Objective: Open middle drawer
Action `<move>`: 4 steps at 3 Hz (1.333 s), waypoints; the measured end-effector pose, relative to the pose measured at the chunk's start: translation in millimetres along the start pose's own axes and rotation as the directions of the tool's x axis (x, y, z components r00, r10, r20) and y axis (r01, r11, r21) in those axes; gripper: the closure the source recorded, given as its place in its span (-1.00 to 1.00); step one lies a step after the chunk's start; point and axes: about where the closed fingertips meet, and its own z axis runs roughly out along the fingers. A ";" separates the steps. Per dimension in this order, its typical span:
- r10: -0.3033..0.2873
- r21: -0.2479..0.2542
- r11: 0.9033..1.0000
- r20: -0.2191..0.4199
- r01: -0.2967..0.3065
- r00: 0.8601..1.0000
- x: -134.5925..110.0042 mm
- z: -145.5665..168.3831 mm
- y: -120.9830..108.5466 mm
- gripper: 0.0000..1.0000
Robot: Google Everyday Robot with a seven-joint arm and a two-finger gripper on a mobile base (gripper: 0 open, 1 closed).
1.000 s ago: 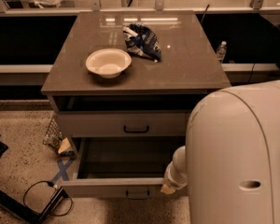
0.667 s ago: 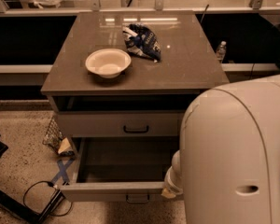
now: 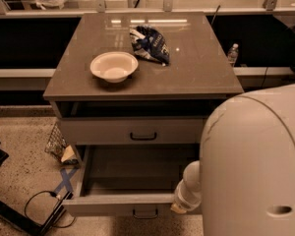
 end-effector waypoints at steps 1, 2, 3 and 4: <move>0.002 -0.006 1.000 0.002 -0.002 1.000 1.7 0.1 4.4 1.00; 0.011 -0.036 0.999 0.012 -0.011 1.000 10.2 -0.8 27.2 1.00; 0.011 -0.036 0.999 0.012 -0.011 1.000 10.1 -0.7 27.4 0.48; 0.011 -0.037 0.999 0.011 -0.010 1.000 10.1 -0.4 27.9 0.03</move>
Offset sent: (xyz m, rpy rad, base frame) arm -0.3907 0.0044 0.0073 0.3383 0.3976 -0.0381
